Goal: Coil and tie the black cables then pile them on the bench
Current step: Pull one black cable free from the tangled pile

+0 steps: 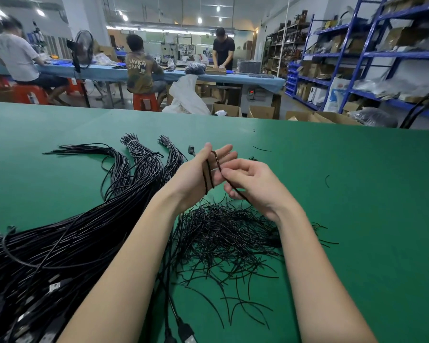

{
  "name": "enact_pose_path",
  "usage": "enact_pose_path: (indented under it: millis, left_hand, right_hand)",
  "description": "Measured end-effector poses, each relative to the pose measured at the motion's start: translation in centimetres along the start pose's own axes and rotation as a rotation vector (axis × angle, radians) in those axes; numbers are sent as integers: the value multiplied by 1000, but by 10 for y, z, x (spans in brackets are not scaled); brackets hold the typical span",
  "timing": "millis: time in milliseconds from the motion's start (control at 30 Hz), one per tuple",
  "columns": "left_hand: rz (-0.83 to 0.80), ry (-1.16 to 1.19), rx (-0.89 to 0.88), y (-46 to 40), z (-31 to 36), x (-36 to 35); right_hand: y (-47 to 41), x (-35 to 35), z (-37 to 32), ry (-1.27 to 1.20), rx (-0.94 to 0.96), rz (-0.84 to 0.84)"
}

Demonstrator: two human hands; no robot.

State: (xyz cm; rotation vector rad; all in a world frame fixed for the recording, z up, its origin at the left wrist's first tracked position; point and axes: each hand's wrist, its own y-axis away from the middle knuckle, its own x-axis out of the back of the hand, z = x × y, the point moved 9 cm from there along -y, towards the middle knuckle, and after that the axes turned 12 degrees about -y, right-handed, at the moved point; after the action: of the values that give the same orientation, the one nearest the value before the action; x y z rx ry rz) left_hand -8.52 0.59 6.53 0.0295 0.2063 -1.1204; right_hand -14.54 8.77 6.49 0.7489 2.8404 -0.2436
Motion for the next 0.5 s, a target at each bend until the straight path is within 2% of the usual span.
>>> enact_pose_path:
  millis: [267,367,500]
  left_hand:
    - [-29,97,-78,0,13,2]
    - [-131,136,-74,4,15,-6]
    - [-328,11,-14,17,11,-16]
  right_hand:
    - [2,4,33,200,-165,-43]
    - [6,9,40,206,-238,-95]
    - [14,23,33,504,-259,-49]
